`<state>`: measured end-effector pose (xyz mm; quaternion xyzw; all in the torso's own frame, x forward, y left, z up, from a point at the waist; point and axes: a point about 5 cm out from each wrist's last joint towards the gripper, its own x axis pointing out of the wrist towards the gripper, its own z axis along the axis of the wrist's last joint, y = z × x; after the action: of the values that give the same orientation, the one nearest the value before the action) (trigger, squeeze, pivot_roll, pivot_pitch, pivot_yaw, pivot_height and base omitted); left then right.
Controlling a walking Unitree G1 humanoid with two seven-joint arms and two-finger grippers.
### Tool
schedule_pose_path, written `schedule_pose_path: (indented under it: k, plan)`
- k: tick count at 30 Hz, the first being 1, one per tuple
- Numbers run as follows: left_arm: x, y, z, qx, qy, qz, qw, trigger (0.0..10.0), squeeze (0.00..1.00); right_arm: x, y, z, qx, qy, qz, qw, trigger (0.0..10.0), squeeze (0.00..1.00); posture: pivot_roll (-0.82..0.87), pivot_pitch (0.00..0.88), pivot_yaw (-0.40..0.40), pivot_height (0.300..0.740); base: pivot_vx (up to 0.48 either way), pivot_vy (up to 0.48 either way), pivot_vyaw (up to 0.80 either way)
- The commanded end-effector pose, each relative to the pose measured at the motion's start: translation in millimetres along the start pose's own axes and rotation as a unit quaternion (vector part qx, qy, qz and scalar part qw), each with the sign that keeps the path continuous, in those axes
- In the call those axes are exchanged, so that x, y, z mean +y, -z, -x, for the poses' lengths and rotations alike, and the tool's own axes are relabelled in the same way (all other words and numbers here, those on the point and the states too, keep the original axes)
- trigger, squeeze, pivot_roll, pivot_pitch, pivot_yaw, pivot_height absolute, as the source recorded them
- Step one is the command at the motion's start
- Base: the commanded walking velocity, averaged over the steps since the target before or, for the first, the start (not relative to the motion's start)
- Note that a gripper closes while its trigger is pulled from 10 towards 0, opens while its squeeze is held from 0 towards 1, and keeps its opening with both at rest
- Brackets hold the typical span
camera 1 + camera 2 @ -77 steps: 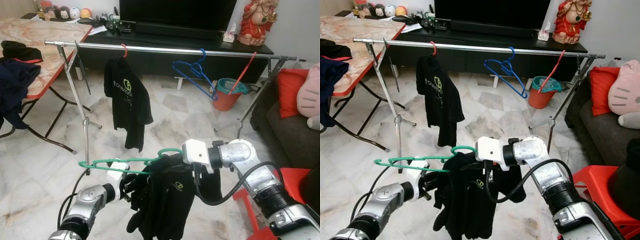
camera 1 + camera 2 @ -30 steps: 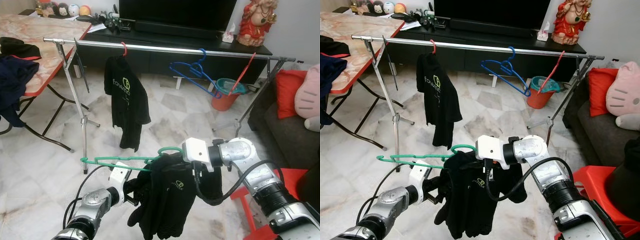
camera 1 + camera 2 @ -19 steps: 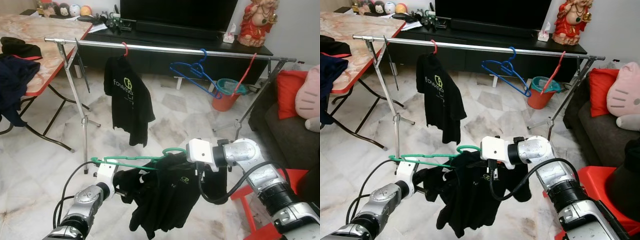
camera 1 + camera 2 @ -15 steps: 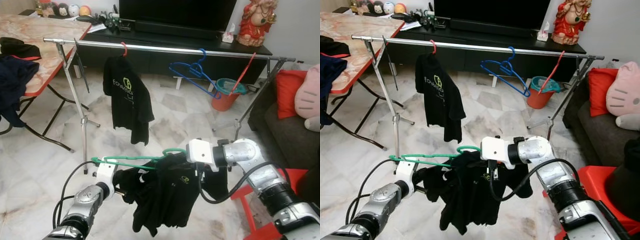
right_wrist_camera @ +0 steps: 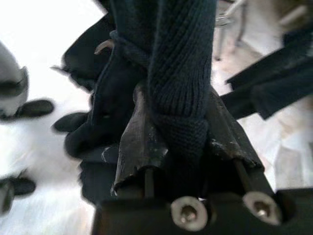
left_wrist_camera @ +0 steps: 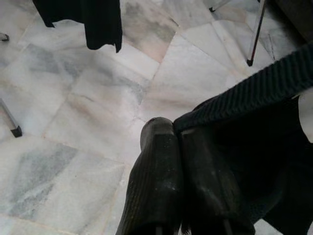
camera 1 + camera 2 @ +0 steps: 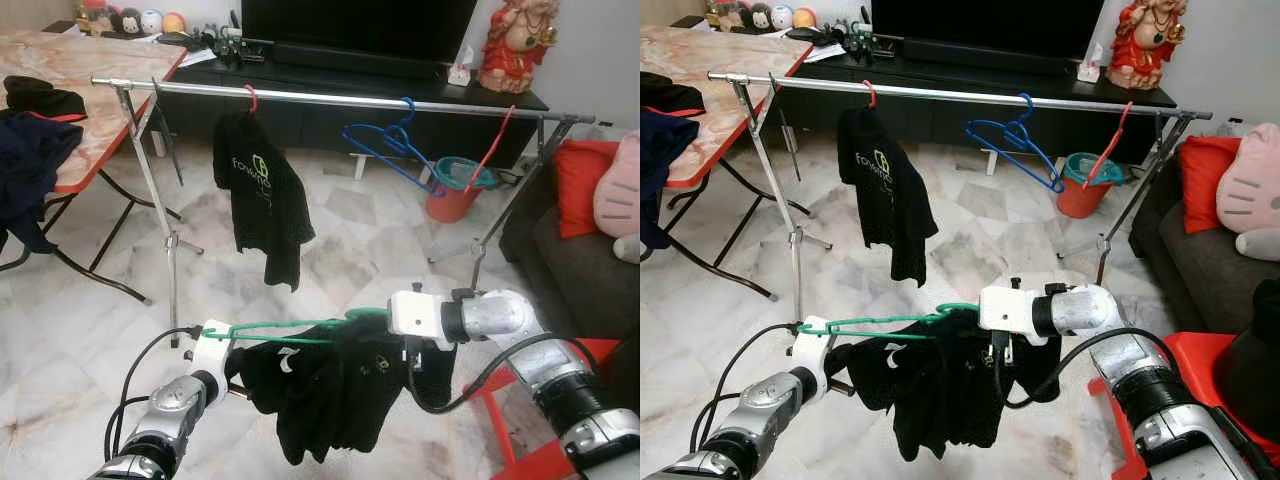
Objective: Hang hanger
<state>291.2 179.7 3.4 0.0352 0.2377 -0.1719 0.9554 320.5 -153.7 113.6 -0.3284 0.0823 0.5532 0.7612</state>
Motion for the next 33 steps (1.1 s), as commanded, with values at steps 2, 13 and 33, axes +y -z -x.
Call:
schedule_pose_path:
  k: [2,13,33]
  plan:
    - [21.2,15.1,12.4,0.033,-0.051,0.012,0.998,0.0,0.0,-21.6,3.6,23.3,-0.011,0.082,-0.037,0.996,0.0,0.0,-0.1,0.0,-0.089,0.74,0.0,0.0,0.0]
    - [32.2,19.1,18.9,0.043,-0.069,0.018,0.997,0.0,0.0,-13.9,16.1,36.7,0.004,0.065,-0.047,0.997,0.0,0.0,-0.11,0.0,-0.069,0.74,0.0,0.0,0.0]
    - [44.9,21.6,23.9,0.073,-0.102,0.013,0.992,0.0,0.0,-1.4,51.3,87.6,0.184,-0.025,0.017,0.983,0.0,0.0,-0.12,0.0,-0.034,0.74,0.0,0.0,0.0]
